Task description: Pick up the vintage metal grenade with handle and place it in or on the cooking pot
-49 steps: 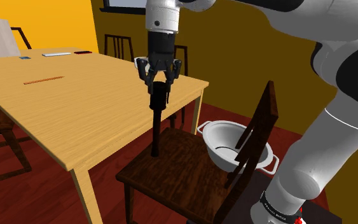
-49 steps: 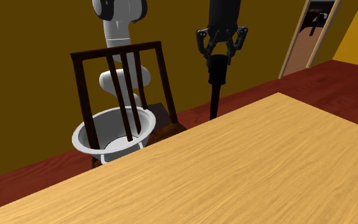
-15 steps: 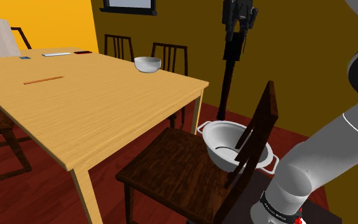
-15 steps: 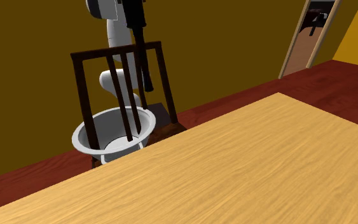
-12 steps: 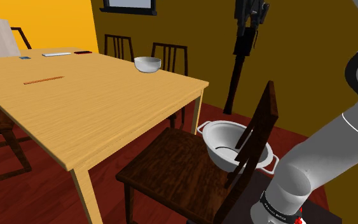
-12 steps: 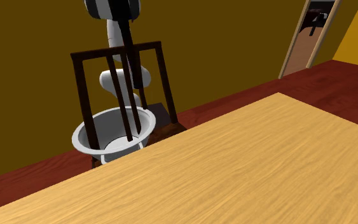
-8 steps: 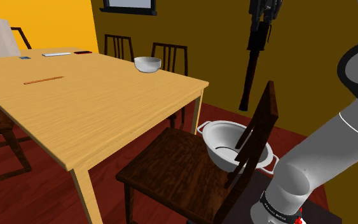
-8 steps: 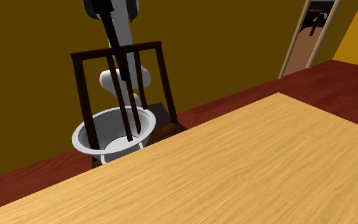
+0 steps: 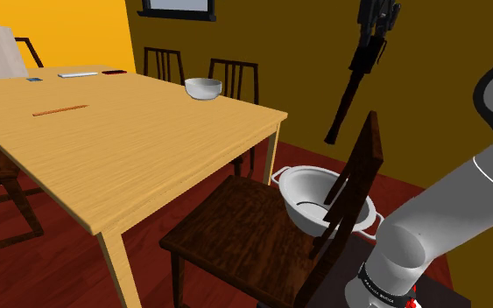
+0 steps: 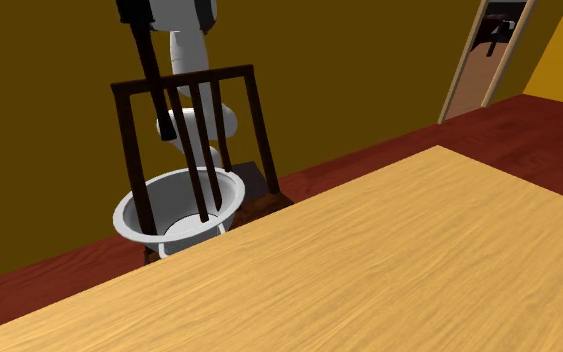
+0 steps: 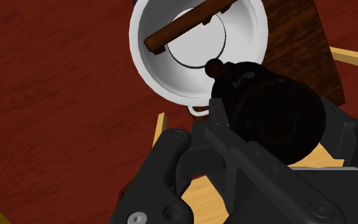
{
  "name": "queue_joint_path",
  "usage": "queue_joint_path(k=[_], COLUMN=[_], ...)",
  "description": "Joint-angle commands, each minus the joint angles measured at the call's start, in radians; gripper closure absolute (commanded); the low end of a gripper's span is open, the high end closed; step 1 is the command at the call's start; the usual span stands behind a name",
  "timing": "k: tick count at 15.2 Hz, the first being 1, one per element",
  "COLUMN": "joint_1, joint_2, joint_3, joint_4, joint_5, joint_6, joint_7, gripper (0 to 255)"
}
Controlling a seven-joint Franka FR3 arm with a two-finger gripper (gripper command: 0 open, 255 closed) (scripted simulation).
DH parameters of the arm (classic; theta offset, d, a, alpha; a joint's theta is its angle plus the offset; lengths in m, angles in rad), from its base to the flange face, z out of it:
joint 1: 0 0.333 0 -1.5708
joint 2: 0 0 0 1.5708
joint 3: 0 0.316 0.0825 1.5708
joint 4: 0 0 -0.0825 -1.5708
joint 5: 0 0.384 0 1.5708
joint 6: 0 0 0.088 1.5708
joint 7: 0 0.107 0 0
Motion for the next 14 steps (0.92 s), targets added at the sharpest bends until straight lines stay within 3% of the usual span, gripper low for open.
queue_joint_path(k=[1, 14], joint_1=[-0.001, -0.006], joint_2=[-0.042, -0.225], joint_3=[0.003, 0.014], joint_4=[-0.085, -0.474], joint_5=[-0.004, -0.015], joint_6=[0.044, 0.250], joint_7=[-0.001, -0.002], gripper=[255, 255])
